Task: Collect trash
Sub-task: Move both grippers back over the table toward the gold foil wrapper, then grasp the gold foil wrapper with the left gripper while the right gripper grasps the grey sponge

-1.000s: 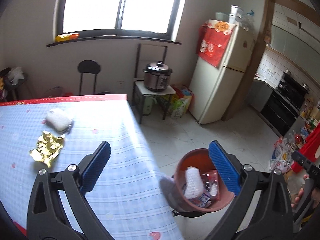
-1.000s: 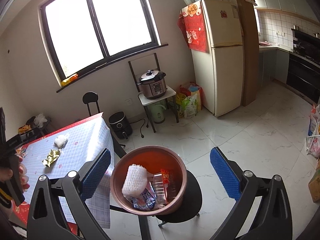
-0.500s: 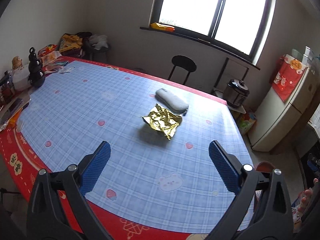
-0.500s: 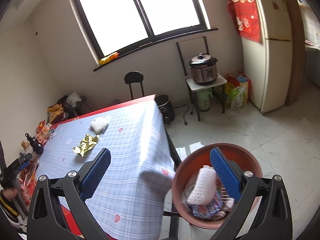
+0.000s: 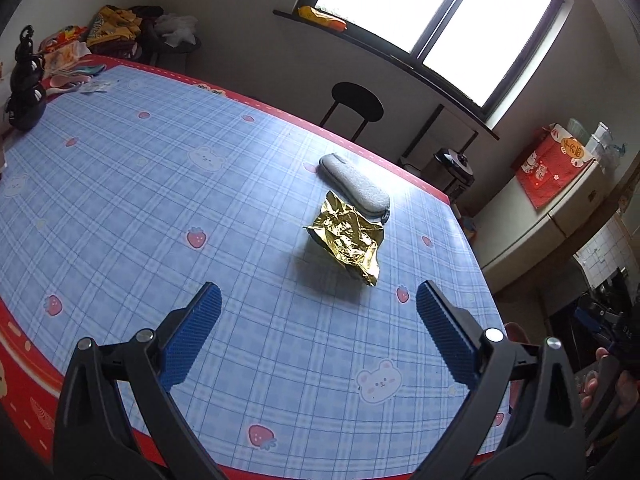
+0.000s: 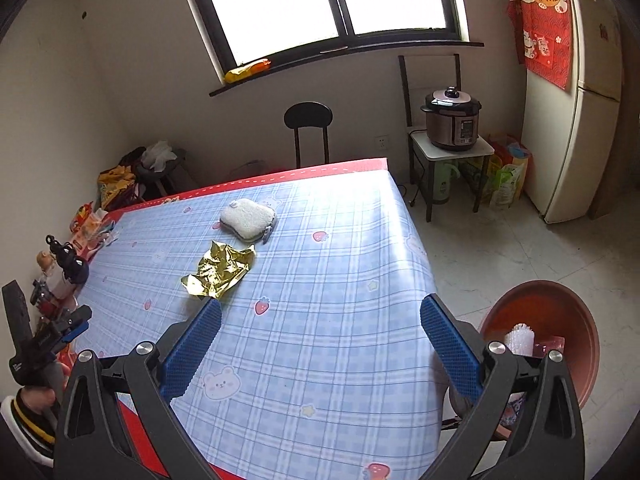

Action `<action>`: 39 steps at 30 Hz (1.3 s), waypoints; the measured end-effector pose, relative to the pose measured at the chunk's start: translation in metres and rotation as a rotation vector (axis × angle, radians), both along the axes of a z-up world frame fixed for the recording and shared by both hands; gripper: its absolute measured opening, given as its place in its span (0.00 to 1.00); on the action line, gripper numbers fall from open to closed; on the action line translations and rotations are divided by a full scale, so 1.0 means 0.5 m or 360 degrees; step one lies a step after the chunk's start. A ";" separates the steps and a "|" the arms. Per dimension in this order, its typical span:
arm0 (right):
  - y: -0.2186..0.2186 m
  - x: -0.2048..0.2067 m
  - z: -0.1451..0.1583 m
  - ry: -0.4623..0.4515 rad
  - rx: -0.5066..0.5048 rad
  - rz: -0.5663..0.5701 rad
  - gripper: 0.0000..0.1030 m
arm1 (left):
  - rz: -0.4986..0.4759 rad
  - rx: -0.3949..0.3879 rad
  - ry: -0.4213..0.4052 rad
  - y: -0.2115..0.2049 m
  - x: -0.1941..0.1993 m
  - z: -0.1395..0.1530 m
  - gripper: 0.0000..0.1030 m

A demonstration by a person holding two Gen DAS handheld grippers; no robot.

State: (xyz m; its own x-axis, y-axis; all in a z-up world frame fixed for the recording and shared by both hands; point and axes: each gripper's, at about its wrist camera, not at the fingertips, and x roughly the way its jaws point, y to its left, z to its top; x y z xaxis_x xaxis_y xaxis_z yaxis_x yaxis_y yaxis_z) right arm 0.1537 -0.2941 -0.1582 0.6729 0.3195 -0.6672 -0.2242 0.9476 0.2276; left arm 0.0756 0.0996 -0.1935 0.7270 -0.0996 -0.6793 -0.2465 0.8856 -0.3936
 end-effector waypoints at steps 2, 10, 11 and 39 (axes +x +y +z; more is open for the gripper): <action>0.032 0.005 -0.007 0.0011 -0.0021 -0.0040 0.95 | -0.0062 -0.0050 0.0023 0.012 0.042 -0.027 0.92; 0.109 -0.009 -0.039 0.0078 -0.0113 -0.0152 0.95 | -0.0243 -0.0244 0.0174 0.008 0.223 -0.147 0.68; 0.105 -0.011 -0.044 0.0099 -0.0130 -0.0163 0.95 | -0.0246 -0.0260 0.0192 0.005 0.242 -0.160 0.68; 0.275 0.155 -0.128 0.0229 -0.0346 0.0123 0.95 | -0.0101 0.0000 0.0102 0.080 0.292 -0.192 0.27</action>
